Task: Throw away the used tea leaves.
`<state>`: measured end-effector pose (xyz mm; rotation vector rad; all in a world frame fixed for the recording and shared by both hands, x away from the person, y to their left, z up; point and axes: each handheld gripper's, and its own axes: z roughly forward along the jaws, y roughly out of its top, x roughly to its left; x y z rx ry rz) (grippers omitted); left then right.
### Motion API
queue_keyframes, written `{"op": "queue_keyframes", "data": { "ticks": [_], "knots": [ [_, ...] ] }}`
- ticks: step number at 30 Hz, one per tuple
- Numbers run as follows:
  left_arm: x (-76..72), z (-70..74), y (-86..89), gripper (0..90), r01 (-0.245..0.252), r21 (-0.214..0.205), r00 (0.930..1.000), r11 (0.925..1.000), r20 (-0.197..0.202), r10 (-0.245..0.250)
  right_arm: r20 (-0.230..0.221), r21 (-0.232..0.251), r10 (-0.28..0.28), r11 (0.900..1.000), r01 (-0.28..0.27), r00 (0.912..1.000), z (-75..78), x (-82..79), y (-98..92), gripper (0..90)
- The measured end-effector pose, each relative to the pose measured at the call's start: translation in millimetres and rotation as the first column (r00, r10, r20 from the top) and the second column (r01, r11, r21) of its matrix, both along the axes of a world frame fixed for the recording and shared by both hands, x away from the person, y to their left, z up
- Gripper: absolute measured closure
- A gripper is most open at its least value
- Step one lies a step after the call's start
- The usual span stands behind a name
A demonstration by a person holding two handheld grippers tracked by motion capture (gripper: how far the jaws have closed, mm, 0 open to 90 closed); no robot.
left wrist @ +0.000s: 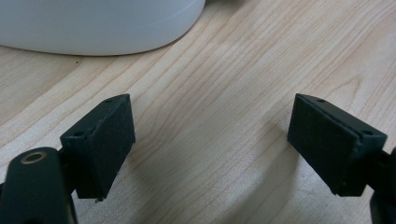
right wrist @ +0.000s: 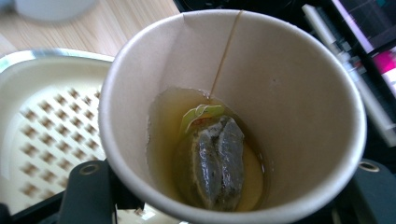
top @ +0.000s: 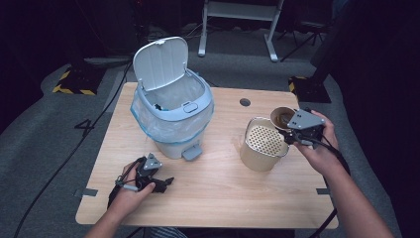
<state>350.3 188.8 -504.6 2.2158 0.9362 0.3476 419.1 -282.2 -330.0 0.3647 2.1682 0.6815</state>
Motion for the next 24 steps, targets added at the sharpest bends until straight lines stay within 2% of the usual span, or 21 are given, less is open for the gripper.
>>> {"op": "queue_keyframes", "data": {
  "ticks": [1, 2, 4, 6, 9, 11, 12, 13, 15, 16, 17, 19, 21, 22, 24],
  "knots": [
    [0.1, 0.1, 0.1, 15.0, 0.002, 0.0, 1.0, 1.0, -0.002, -0.002, 0.017, -0.023, 0.0, 0.9997, 0.0, 0.9999, -0.7, -0.5, 0.8, 33.7],
    [0.1, -0.1, 0.0, 15.0, 0.0, -0.001, 1.0, 1.0, -0.001, 0.0, 0.037, -0.07, 0.003, 0.9976, -0.001, 0.9993, -2.0, -1.6, 1.9, 33.7],
    [0.0, -0.1, 0.0, 15.0, 0.001, -0.002, 1.0, 1.0, -0.001, -0.001, 0.069, -0.149, 0.015, 0.9889, -0.004, 0.9975, -3.4, -2.0, 2.9, 33.8],
    [0.1, -0.1, 0.0, 15.0, 0.001, -0.001, 1.0, 1.0, -0.001, -0.001, 0.107, -0.23, 0.027, 0.9731, -0.001, 0.9939, -6.0, -2.4, 4.6, 33.8],
    [0.1, 0.0, 0.0, 15.0, 0.001, -0.001, 1.0, 1.0, -0.001, -0.001, 0.157, -0.345, 0.045, 0.9385, 0.012, 0.9866, -10.3, -2.3, 7.0, 33.8],
    [0.1, -0.1, 0.0, 15.0, 0.001, -0.002, 1.0, 1.0, -0.001, -0.001, 0.186, -0.403, 0.053, 0.915, 0.027, 0.9812, -13.6, -2.4, 8.8, 33.8],
    [0.1, -0.1, 0.0, 15.0, 0.001, -0.001, 1.0, 1.0, -0.001, -0.001, 0.207, -0.444, 0.061, 0.8951, 0.038, 0.9764, -15.5, -2.7, 9.7, 33.8],
    [0.1, -0.1, 0.0, 15.0, 0.001, -0.002, 1.0, 1.0, -0.001, -0.001, 0.226, -0.464, 0.062, 0.8841, 0.052, 0.9721, -17.0, -3.1, 10.6, 33.8],
    [0.1, -0.1, 0.0, 15.0, 0.001, -0.002, 1.0, 1.0, -0.001, -0.001, 0.258, -0.521, 0.08, 0.8508, 0.069, 0.9628, -20.5, -3.7, 12.3, 33.8],
    [0.1, -0.1, 0.0, 15.0, 0.001, -0.002, 1.0, 1.0, -0.001, -0.001, 0.275, -0.557, 0.091, 0.8267, 0.082, 0.957, -22.7, -4.2, 13.4, 33.8],
    [0.1, -0.1, 0.0, 15.0, 0.001, -0.001, 1.0, 1.0, 0.0, -0.001, 0.291, -0.577, 0.098, 0.8115, 0.093, 0.9518, -24.6, -4.7, 13.9, 33.8],
    [0.1, -0.1, 0.0, 15.0, 0.001, -0.001, 1.0, 1.0, 0.0, -0.001, 0.325, -0.633, 0.118, 0.7647, 0.123, 0.9384, -29.1, -6.1, 15.7, 33.8],
    [0.1, -0.1, 0.0, 15.0, 0.001, -0.001, 1.0, 1.0, -0.001, -0.001, 0.375, -0.692, 0.165, 0.7041, 0.158, 0.9121, -34.2, -7.5, 17.7, 33.8],
    [0.1, -0.1, 0.0, 15.0, 0.001, -0.002, 1.0, 1.0, -0.001, -0.001, 0.395, -0.715, 0.191, 0.6776, 0.171, 0.8987, -35.4, -7.9, 18.6, 33.8],
    [0.1, -0.1, 0.0, 15.0, 0.001, -0.001, 1.0, 1.0, -0.001, -0.001, 0.434, -0.764, 0.24, 0.6093, 0.213, 0.8687, -38.5, -10.0, 21.3, 33.8]
  ]
}}
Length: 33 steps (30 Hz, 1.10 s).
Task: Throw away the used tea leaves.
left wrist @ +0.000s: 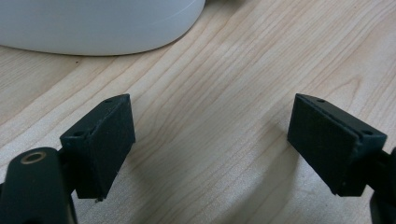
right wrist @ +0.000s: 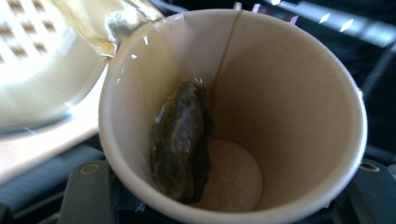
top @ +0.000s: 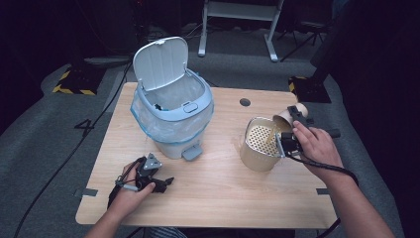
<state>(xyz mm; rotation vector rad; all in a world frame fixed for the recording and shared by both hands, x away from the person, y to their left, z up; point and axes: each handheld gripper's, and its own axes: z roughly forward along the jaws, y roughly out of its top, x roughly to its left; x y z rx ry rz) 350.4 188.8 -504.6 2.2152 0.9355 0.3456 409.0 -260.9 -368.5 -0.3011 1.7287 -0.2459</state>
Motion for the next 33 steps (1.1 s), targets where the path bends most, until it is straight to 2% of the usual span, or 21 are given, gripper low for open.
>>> {"op": "queue_keyframes", "data": {
  "ticks": [1, 2, 3, 4, 5, 6, 8, 11, 17, 21, 28, 33],
  "knots": [
    [0.0, -0.1, 0.0, 15.0, 0.0, -0.001, 1.0, 1.0, -0.001, 0.0, 0.033, -0.052, 0.008, 0.9986, -0.007, 0.9994, -1.3, -0.9, 1.3, 33.9],
    [0.0, 0.0, 0.0, 15.0, 0.0, 0.0, 1.0, 1.0, 0.0, 0.0, 0.08, -0.126, 0.018, 0.9921, -0.008, 0.9966, -3.3, -2.1, 2.9, 33.9],
    [0.0, 0.0, 0.0, 15.0, 0.0, 0.0, 1.0, 1.0, 0.0, 0.0, 0.106, -0.167, 0.024, 0.9859, -0.006, 0.9941, -4.3, -2.8, 3.8, 33.9],
    [0.0, 0.0, 0.0, 15.0, 0.0, 0.0, 1.0, 1.0, 0.0, 0.0, 0.14, -0.222, 0.04, 0.9749, -0.008, 0.9894, -6.1, -3.6, 5.0, 33.9],
    [0.0, 0.0, 0.0, 15.0, 0.0, 0.0, 1.0, 1.0, 0.0, 0.0, 0.162, -0.251, 0.049, 0.9679, -0.007, 0.9856, -7.3, -4.3, 5.5, 34.0],
    [0.0, 0.0, 0.0, 15.0, 0.0, 0.0, 1.0, 1.0, 0.0, 0.0, 0.198, -0.306, 0.066, 0.9521, -0.002, 0.978, -9.6, -5.2, 6.5, 34.1],
    [0.0, 0.0, 0.0, 15.0, 0.0, 0.0, 1.0, 1.0, 0.0, 0.0, 0.244, -0.37, 0.085, 0.9291, 0.011, 0.9659, -11.8, -7.0, 9.0, 34.1],
    [0.0, 0.0, 0.0, 15.0, 0.0, 0.0, 1.0, 1.0, 0.0, 0.0, 0.266, -0.405, 0.11, 0.9142, 0.008, 0.9578, -10.9, -8.0, 11.9, 34.1],
    [0.0, 0.0, 0.0, 15.0, 0.0, 0.0, 1.0, 1.0, 0.0, 0.0, 0.272, -0.426, 0.125, 0.9045, 0.003, 0.9543, -10.1, -8.1, 15.4, 34.0],
    [0.0, 0.0, 0.0, 15.0, 0.0, -0.001, 1.0, 1.0, -0.001, 0.0, 0.268, -0.419, 0.121, 0.908, 0.002, 0.9556, -11.2, -8.0, 16.0, 33.9],
    [0.0, 0.0, 0.0, 15.0, 0.0, 0.0, 1.0, 1.0, 0.0, 0.0, 0.276, -0.422, 0.119, 0.9067, 0.009, 0.9538, -10.8, -7.6, 16.2, 33.8],
    [0.0, 0.0, 0.0, 15.0, 0.0, 0.0, 1.0, 1.0, 0.0, 0.0, 0.271, -0.418, 0.114, 0.9085, 0.009, 0.9559, -11.6, -7.5, 15.7, 33.7]
  ]
}}
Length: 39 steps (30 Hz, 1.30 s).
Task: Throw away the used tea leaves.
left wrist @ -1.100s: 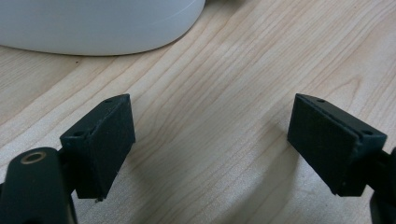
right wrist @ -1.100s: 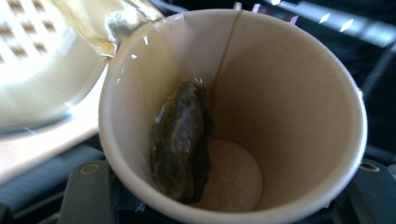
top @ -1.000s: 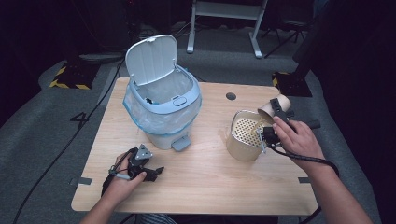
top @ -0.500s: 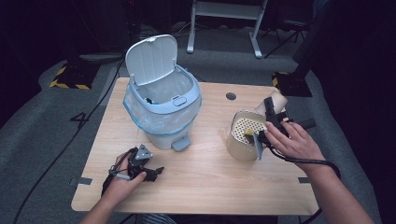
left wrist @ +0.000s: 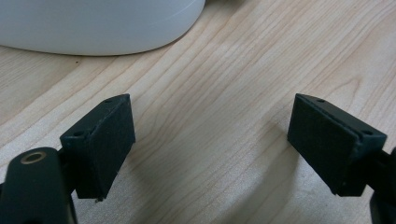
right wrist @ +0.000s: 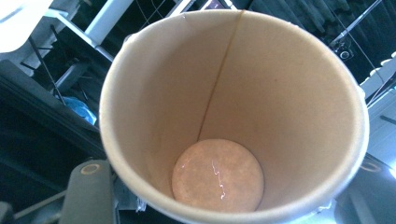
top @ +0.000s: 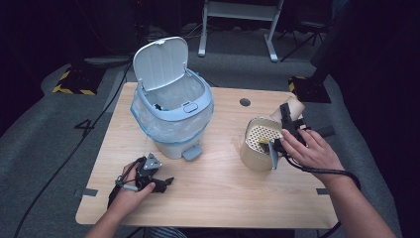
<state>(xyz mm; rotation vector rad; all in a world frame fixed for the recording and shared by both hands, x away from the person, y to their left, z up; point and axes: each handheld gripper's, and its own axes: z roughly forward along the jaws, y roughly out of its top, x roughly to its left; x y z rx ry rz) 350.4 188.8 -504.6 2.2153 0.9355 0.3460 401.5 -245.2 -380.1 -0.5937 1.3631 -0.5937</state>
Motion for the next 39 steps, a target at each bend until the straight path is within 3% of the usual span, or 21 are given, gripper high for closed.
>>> {"op": "queue_keyframes", "data": {
  "ticks": [18, 23, 25, 26, 28, 29, 30, 31, 32, 34, 35, 36, 37, 38, 39],
  "knots": [
    [0.0, 0.0, 0.0, 15.0, 0.0, 0.0, 1.0, 1.0, 0.0, 0.0, -0.015, 0.026, -0.002, 0.9997, 0.003, 0.9999, 0.8, 0.2, -3.1, 33.4],
    [0.0, 0.0, 0.0, 15.0, 0.0, 0.0, 1.0, 1.0, -0.001, 0.0, -0.03, 0.096, 0.004, 0.9953, -0.002, 0.9995, 8.2, 0.1, -4.1, 33.1],
    [0.0, 0.0, 0.0, 15.0, 0.0, 0.0, 1.0, 1.0, -0.001, 0.0, -0.059, 0.183, 0.012, 0.9831, -0.001, 0.9982, 12.8, 0.9, -6.2, 32.9],
    [0.0, 0.0, -0.1, 15.0, 0.0, -0.001, 1.0, 1.0, -0.001, 0.0, -0.082, 0.241, 0.009, 0.9705, 0.011, 0.9966, 16.3, 1.5, -7.8, 32.8],
    [0.0, 0.0, -0.1, 15.0, 0.0, -0.001, 1.0, 1.0, -0.002, 0.0, -0.135, 0.368, 0.026, 0.9296, 0.026, 0.9906, 22.6, 3.7, -11.9, 32.7],
    [0.1, 0.0, 0.0, 15.0, 0.0, 0.0, 1.0, 1.0, -0.001, 0.0, -0.164, 0.437, 0.037, 0.8986, 0.039, 0.9857, 25.9, 5.2, -14.7, 32.6],
    [0.0, 0.0, 0.0, 15.0, 0.0, -0.001, 1.0, 1.0, -0.002, 0.0, -0.202, 0.504, 0.046, 0.8612, 0.063, 0.9783, 29.2, 6.6, -17.5, 32.5],
    [0.0, 0.1, 0.0, 15.0, 0.0, 0.0, 1.0, 1.0, -0.001, 0.0, -0.25, 0.591, 0.076, 0.8019, 0.09, 0.9653, 34.8, 9.3, -21.8, 32.4],
    [0.1, 0.0, 0.0, 15.0, 0.0, -0.001, 1.0, 1.0, -0.001, 0.0, -0.278, 0.628, 0.091, 0.7703, 0.109, 0.9564, 37.6, 10.9, -24.2, 32.3],
    [0.0, 0.1, 0.1, 15.0, 0.001, 0.001, 1.0, 1.0, -0.002, -0.001, -0.32, 0.73, 0.141, 0.6669, 0.149, 0.9368, 42.2, 14.5, -29.9, 32.0],
    [0.0, 0.2, 0.1, 15.0, 0.001, 0.001, 1.0, 1.0, -0.002, -0.001, -0.351, 0.793, 0.182, 0.5794, 0.188, 0.9187, 45.9, 16.9, -34.2, 32.0],
    [0.0, 0.2, 0.0, 15.0, 0.0, 0.002, 1.0, 1.0, -0.001, 0.0, -0.366, 0.827, 0.212, 0.5214, 0.212, 0.9062, 48.0, 18.7, -37.0, 31.9],
    [0.0, 0.2, 0.0, 15.0, 0.0, 0.002, 1.0, 1.0, -0.001, 0.0, -0.379, 0.867, 0.253, 0.4343, 0.245, 0.8903, 50.2, 20.6, -40.2, 31.9],
    [-0.1, 0.2, 0.0, 15.0, 0.0, 0.002, 1.0, 1.0, -0.001, 0.0, -0.388, 0.891, 0.284, 0.3566, 0.28, 0.8766, 52.7, 22.3, -43.6, 31.8],
    [-0.1, 0.2, 0.0, 15.0, 0.0, 0.002, 1.0, 1.0, -0.001, 0.0, -0.4, 0.91, 0.323, 0.2507, 0.33, 0.8576, 55.5, 24.5, -47.6, 31.7]
  ]
}}
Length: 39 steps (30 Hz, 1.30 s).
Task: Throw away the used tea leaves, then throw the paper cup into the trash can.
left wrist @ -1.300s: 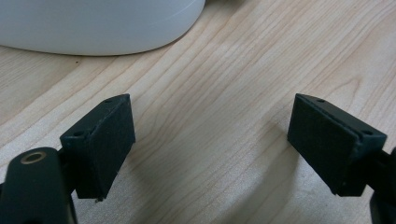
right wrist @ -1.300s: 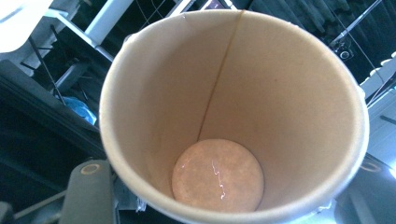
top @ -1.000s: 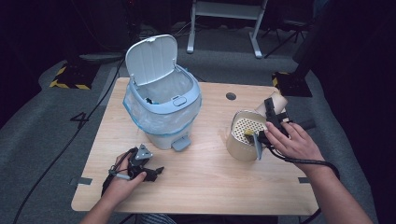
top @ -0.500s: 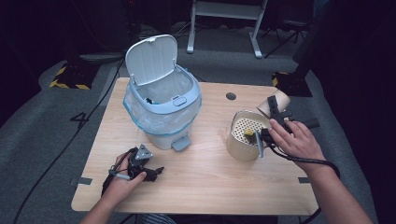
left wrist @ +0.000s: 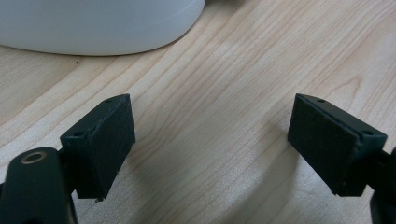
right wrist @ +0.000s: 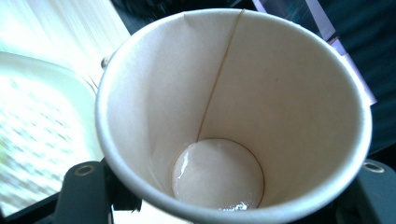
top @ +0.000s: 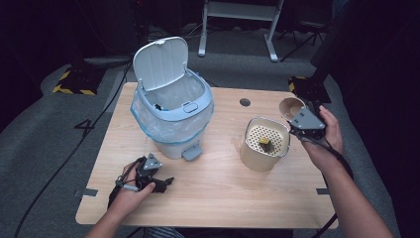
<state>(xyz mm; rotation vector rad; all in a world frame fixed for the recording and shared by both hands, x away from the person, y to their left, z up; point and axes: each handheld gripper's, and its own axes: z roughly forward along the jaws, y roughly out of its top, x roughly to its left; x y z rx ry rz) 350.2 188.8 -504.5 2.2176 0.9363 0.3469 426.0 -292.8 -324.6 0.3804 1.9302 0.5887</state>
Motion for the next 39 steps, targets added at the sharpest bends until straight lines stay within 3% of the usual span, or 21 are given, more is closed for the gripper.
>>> {"op": "queue_keyframes", "data": {
  "ticks": [1, 2, 4, 6, 7, 8, 10, 12, 14, 17, 21, 22, 23, 25, 29, 31, 33, 34, 37, 39],
  "knots": [
    [0.0, 0.0, 0.0, 15.0, 0.0, 0.0, 1.0, 1.0, 0.0, 0.0, -0.037, 0.072, -0.002, 0.9974, 0.005, 0.9993, 1.3, 1.0, -2.3, 31.7],
    [0.0, 0.0, 0.0, 15.0, 0.0, 0.0, 1.0, 1.0, 0.0, 0.0, -0.076, 0.169, 0.007, 0.9857, 0.006, 0.9971, 3.0, 2.8, -6.1, 31.8],
    [0.1, -0.3, -0.1, 15.0, 0.0, -0.004, 1.0, 1.0, 0.0, 0.0, -0.127, 0.265, 0.017, 0.9641, 0.018, 0.9917, 4.7, 4.5, -10.8, 31.7],
    [0.2, -0.2, -0.1, 15.0, 0.001, -0.004, 1.0, 1.0, -0.001, -0.001, -0.189, 0.362, 0.041, 0.9318, 0.031, 0.9812, 5.2, 6.5, -15.7, 31.7],
    [0.3, 0.0, 0.0, 14.9, 0.0, -0.001, 1.0, 1.0, -0.001, 0.0, -0.233, 0.421, 0.06, 0.9061, 0.045, 0.9707, 5.3, 8.0, -18.8, 31.6],
    [0.4, 0.1, 0.0, 14.9, 0.001, 0.0, 1.0, 1.0, -0.001, -0.001, -0.283, 0.488, 0.083, 0.8703, 0.069, 0.9555, 5.3, 9.4, -21.9, 31.5],
    [0.7, 0.2, 0.0, 14.9, 0.002, 0.003, 1.0, 1.0, -0.001, -0.002, -0.342, 0.561, 0.101, 0.8197, 0.117, 0.9341, 5.4, 10.8, -25.7, 31.4],
    [0.8, 0.2, -0.2, 14.8, 0.002, 0.001, 1.0, 1.0, -0.003, -0.002, -0.393, 0.632, 0.151, 0.7606, 0.148, 0.907, 5.6, 12.8, -30.3, 31.3],
    [1.3, 0.2, -0.7, 14.8, 0.002, 0.002, 1.0, 1.0, -0.002, -0.002, -0.408, 0.656, 0.177, 0.7389, 0.153, 0.8955, 6.1, 13.3, -32.4, 31.3],
    [2.3, 0.2, -1.8, 14.7, 0.003, 0.003, 1.0, 1.0, -0.001, -0.003, -0.414, 0.658, 0.201, 0.7403, 0.139, 0.8876, 7.3, 12.8, -33.5, 31.4],
    [3.5, 0.1, -3.2, 14.6, 0.008, 0.0, 1.0, 1.0, -0.004, -0.008, -0.441, 0.646, 0.217, 0.7506, 0.14, 0.8709, 8.9, 11.1, -35.1, 31.4],
    [3.7, 0.1, -3.3, 14.6, 0.01, 0.0, 0.9999, 0.9999, -0.005, -0.01, -0.441, 0.641, 0.22, 0.7561, 0.133, 0.8703, 9.6, 10.6, -35.9, 31.4],
    [3.8, 0.2, -3.4, 14.6, 0.01, 0.0, 0.9999, 0.9999, -0.005, -0.01, -0.441, 0.644, 0.223, 0.7538, 0.133, 0.8694, 10.0, 9.9, -35.6, 31.3],
    [3.7, 0.1, -3.4, 14.6, 0.01, 0.0, 0.9999, 1.0, -0.005, -0.01, -0.434, 0.639, 0.23, 0.7601, 0.118, 0.8709, 11.3, 8.9, -35.2, 31.2],
    [3.4, 0.1, -3.4, 14.7, 0.01, 0.002, 1.0, 1.0, -0.002, -0.01, -0.412, 0.646, 0.264, 0.7597, 0.075, 0.8723, 16.1, 9.2, -31.5, 31.0],
    [3.7, 0.1, -3.2, 14.7, 0.015, 0.0, 0.9999, 0.9999, -0.004, -0.015, -0.406, 0.641, 0.271, 0.765, 0.061, 0.8729, 19.7, 10.8, -28.8, 30.9],
    [3.8, 0.1, -3.1, 14.7, 0.016, 0.0, 0.9999, 0.9999, -0.004, -0.016, -0.396, 0.645, 0.283, 0.7625, 0.045, 0.8737, 22.9, 12.5, -25.6, 30.9],
    [3.7, 0.1, -3.1, 14.7, 0.016, 0.0, 0.9999, 0.9999, -0.004, -0.016, -0.392, 0.651, 0.293, 0.7583, 0.038, 0.8721, 24.7, 13.7, -23.2, 30.9],
    [3.9, 0.1, -3.2, 14.7, 0.016, 0.0, 0.9999, 0.9999, -0.004, -0.016, -0.4, 0.638, 0.31, 0.7699, 0.02, 0.8625, 31.3, 17.6, -14.3, 31.0],
    [4.1, 0.2, -3.3, 14.7, 0.015, 0.001, 0.9999, 0.9999, -0.004, -0.015, -0.396, 0.643, 0.337, 0.7659, -0.004, 0.8544, 37.0, 20.8, -7.1, 31.0]
  ]
}}
